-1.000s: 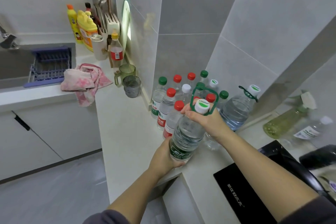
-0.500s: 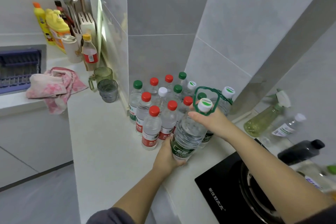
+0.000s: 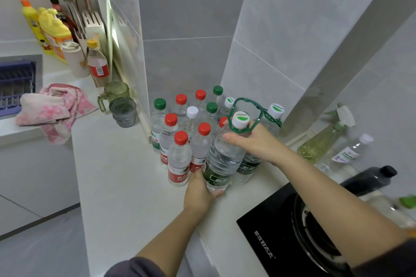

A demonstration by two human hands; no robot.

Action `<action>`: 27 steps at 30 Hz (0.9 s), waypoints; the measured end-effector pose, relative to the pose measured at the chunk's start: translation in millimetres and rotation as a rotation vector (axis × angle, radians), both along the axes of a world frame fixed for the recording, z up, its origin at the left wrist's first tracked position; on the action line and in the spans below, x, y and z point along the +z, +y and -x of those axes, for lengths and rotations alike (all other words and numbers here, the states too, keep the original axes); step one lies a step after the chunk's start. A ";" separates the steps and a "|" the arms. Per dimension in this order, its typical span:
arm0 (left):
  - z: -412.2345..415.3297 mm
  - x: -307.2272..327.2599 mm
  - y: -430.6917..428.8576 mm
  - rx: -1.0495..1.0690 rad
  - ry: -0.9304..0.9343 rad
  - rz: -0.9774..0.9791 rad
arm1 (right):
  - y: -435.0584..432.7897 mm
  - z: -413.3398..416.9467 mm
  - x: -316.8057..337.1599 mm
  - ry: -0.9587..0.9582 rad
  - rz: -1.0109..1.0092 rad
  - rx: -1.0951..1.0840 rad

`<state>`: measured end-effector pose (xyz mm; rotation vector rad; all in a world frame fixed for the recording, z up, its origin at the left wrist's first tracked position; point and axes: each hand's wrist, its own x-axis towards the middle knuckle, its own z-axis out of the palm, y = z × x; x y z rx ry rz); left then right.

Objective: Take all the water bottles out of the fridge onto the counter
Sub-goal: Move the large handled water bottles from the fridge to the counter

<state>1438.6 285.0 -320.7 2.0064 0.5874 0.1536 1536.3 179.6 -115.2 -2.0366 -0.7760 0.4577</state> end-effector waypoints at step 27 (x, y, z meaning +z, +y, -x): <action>-9.9 12.0 0.5 -0.037 0.276 -0.257 | -65.3 -3.1 -143.2 0.624 -0.261 -0.627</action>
